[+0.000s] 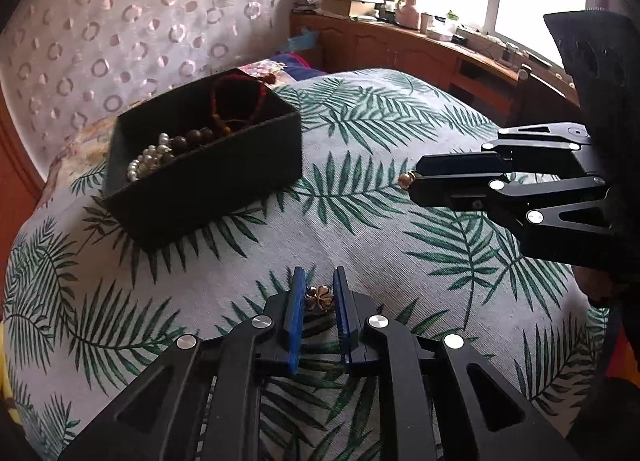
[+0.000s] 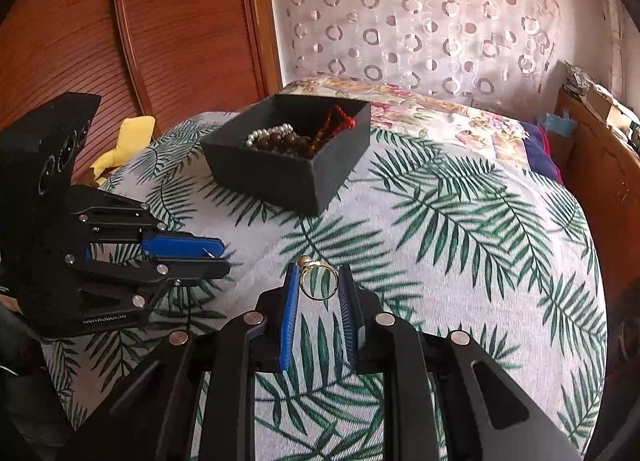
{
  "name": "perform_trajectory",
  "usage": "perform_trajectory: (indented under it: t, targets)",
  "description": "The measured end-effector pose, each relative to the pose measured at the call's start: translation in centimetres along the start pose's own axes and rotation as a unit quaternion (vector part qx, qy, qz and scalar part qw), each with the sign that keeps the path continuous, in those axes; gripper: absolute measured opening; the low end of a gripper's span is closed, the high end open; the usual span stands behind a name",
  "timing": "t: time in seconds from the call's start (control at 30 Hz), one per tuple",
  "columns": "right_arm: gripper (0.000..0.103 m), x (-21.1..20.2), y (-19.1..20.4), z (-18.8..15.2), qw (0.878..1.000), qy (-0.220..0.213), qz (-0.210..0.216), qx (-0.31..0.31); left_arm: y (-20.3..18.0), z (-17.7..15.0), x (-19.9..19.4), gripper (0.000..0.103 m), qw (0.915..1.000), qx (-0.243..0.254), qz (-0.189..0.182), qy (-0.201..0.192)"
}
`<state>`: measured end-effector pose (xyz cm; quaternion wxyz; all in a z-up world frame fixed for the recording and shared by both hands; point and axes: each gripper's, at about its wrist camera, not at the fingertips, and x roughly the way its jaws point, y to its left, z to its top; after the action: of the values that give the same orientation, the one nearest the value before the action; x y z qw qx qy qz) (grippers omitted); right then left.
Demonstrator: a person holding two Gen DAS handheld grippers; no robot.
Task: Organize jewelry
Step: 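Lower the gold ring and gold pendant into the black box and release both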
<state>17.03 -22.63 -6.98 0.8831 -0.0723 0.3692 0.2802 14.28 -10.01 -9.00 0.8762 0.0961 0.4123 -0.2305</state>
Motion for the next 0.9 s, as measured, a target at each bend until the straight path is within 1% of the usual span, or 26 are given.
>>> perform_trajectory:
  t: [0.1,0.3,0.53,0.7,0.9]
  targets:
    - [0.022,0.1,0.1,1.2,1.000,-0.010,0.003,-0.004,0.9,0.5,-0.7,0.013,0.9999,-0.009,0.003,-0.011]
    - [0.022,0.3,0.2,4.3,0.999,-0.036,0.011,-0.008,3.0,2.7,-2.7,0.013,0.9984,-0.027,0.016,-0.048]
    - [0.022,1.6,0.3,7.2,0.999,-0.047,0.014,-0.016,6.0,5.2,-3.3,0.013,0.9956,-0.042,0.040,-0.073]
    - [0.022,3.0,0.4,8.3,0.999,-0.044,0.014,-0.022,7.7,6.5,-3.0,0.013,0.9941,-0.051,0.054,-0.079]
    - [0.022,4.7,0.3,8.9,0.999,-0.035,0.017,-0.021,9.0,7.4,-1.9,0.013,0.9935,-0.057,0.062,-0.076]
